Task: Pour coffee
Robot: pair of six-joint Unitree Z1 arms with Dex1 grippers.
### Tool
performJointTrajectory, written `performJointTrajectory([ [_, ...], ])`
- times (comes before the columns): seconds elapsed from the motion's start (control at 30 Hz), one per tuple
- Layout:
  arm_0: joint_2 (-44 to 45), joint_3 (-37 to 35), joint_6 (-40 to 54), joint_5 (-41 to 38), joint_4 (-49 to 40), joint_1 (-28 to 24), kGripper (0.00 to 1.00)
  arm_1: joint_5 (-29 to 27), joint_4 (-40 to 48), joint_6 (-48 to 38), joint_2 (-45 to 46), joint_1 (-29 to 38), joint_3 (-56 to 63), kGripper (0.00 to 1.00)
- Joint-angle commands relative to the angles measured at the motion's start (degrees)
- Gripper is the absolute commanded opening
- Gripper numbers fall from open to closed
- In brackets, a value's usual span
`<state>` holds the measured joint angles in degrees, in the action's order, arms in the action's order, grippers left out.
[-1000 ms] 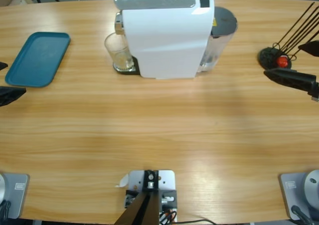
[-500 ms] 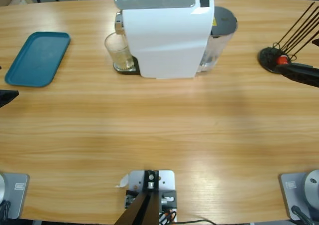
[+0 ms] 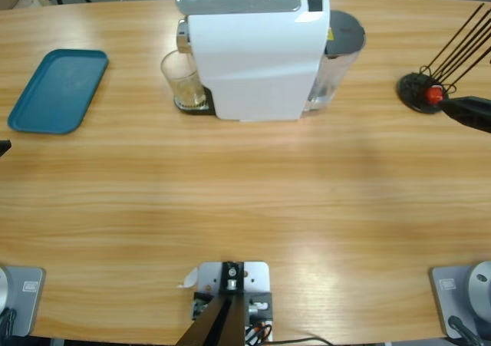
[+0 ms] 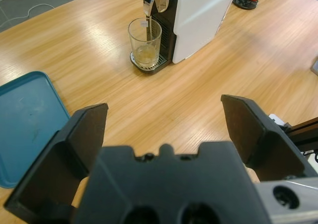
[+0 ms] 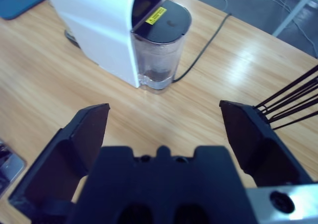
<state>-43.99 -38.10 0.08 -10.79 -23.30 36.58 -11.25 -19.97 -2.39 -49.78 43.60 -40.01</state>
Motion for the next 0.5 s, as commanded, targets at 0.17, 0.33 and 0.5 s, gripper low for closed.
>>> performJointTrajectory([
  [0.17, -1.62, 1.36, -0.59, -0.73, 0.54, 0.51, 1.000, 1.30, -6.35, -0.65, -1.51, 0.52, -2.56, 1.000],
  [0.33, -1.29, 1.39, -0.61, -1.13, 0.54, 0.51, 1.000, 1.07, -6.67, -1.74, -1.39, 0.52, -2.39, 1.000],
  [0.5, -1.27, 1.48, -0.61, -1.43, 0.54, 0.51, 1.000, 1.65, -6.98, -2.09, -0.42, 0.52, -1.98, 1.000],
])
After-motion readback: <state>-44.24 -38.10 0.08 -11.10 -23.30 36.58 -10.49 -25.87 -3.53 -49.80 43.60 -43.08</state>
